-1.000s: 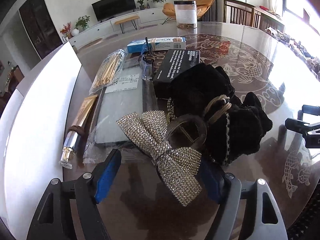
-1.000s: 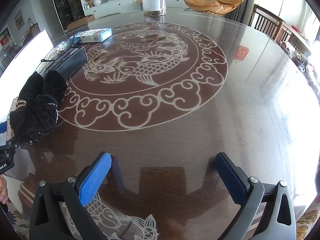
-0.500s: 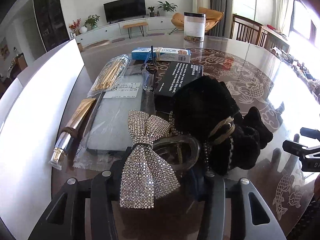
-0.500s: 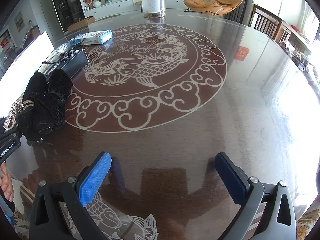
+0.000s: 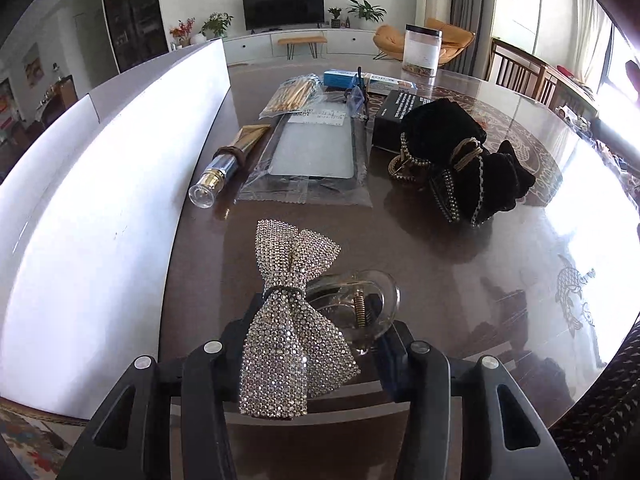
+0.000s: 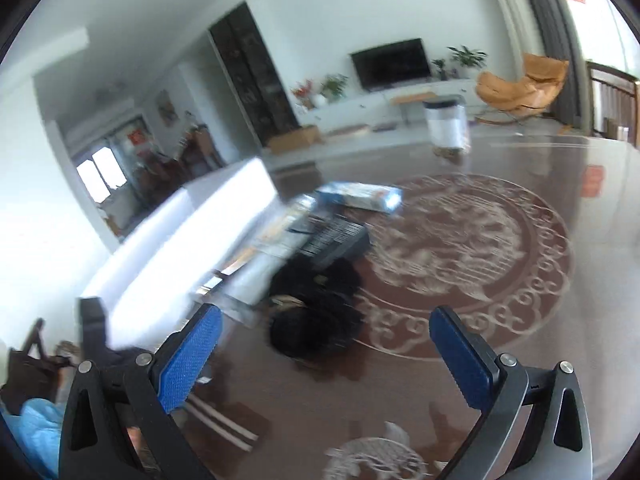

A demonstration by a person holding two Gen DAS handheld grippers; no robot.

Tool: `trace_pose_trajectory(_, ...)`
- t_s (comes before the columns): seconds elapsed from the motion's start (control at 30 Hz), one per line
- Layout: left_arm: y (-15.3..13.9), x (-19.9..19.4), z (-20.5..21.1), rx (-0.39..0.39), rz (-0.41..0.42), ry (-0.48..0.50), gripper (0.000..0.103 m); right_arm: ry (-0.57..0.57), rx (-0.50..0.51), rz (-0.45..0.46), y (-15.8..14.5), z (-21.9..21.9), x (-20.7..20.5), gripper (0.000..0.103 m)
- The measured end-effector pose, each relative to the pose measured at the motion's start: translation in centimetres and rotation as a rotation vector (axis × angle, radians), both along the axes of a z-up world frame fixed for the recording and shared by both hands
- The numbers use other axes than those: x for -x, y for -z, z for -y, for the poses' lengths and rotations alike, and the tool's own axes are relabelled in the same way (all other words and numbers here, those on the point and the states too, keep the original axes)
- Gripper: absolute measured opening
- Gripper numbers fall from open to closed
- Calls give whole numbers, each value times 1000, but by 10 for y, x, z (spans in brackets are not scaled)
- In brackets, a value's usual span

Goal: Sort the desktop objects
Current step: 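Lift the bow clip with the left tool while the right tool approaches the gold pearl claw clip, then grasp the gold pearl claw clip with the right tool and lift it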

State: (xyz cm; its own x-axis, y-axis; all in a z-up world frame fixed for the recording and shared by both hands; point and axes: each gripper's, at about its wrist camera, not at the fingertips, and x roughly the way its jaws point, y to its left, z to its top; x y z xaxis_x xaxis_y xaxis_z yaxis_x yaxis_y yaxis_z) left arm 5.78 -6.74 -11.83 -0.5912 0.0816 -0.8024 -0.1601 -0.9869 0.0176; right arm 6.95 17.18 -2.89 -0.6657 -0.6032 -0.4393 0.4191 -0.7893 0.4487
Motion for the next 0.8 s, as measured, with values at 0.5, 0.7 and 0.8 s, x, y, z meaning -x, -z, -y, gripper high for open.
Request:
trace_pose_trajectory(0.5, 2, -3, 11, -16, -12, -15, 49, 129, 53, 251, 78, 14, 83, 102)
trace_pose_trajectory(0.7, 4, 1, 10, -21, -18, -20, 49, -29, -102, 179, 62, 36, 48, 103)
trace_pose_trajectory(0.8, 4, 1, 11, -24, -21, -24, 49, 11, -228, 195, 72, 57, 53, 103)
